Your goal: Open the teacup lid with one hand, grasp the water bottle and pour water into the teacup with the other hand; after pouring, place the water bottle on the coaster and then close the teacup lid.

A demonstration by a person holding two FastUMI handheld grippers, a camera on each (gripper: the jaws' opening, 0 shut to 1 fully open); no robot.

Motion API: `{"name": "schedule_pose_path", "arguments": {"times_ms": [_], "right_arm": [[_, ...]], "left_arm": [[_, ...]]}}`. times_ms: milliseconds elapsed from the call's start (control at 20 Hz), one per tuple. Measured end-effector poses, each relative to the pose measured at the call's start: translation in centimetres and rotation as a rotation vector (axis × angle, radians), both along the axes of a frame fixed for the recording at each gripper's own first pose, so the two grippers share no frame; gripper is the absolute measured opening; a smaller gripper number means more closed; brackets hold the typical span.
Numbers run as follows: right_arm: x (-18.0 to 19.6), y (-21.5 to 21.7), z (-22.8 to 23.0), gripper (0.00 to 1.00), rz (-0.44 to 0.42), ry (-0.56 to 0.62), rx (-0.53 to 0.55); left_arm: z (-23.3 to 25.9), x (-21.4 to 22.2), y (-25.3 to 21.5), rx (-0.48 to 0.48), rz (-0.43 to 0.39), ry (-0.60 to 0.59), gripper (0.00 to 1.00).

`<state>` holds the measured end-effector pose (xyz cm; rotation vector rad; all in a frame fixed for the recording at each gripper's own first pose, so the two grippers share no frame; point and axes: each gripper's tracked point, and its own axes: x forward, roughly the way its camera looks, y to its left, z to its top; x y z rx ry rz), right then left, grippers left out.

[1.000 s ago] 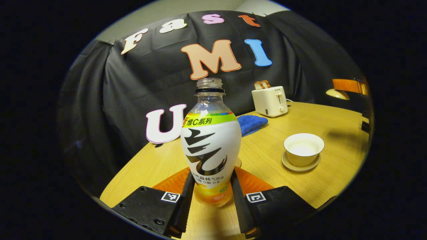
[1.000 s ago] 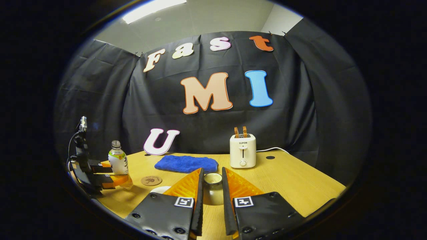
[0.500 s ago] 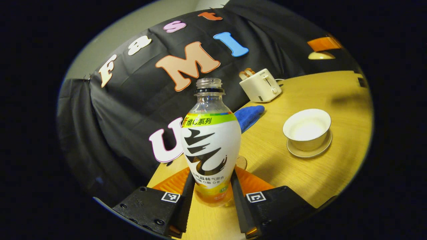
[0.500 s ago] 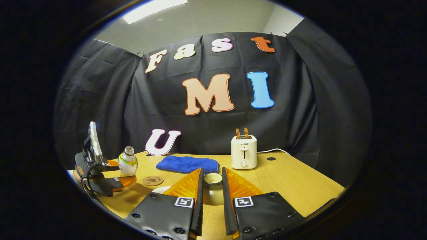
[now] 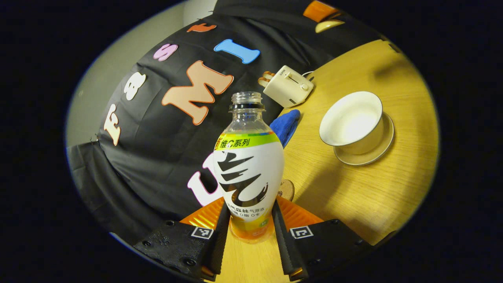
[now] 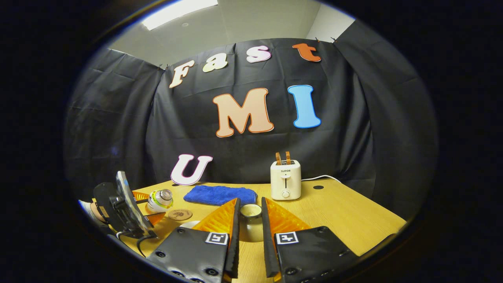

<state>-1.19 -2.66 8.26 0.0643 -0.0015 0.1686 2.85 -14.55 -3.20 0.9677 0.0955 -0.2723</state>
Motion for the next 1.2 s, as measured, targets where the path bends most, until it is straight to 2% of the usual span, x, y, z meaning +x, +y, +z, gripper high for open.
{"name": "schedule_pose_path", "arguments": {"times_ms": [800,1200], "right_arm": [[0.0,0.6,-0.5,0.30,0.022,0.012,-0.010],[0.1,0.0,-0.5,0.29,0.017,0.015,0.001]], "left_arm": [[0.6,0.0,0.5,0.407,-0.063,-0.087,0.55],[1.3,0.4,0.2,0.553,-0.099,-0.087,0.56]]}}
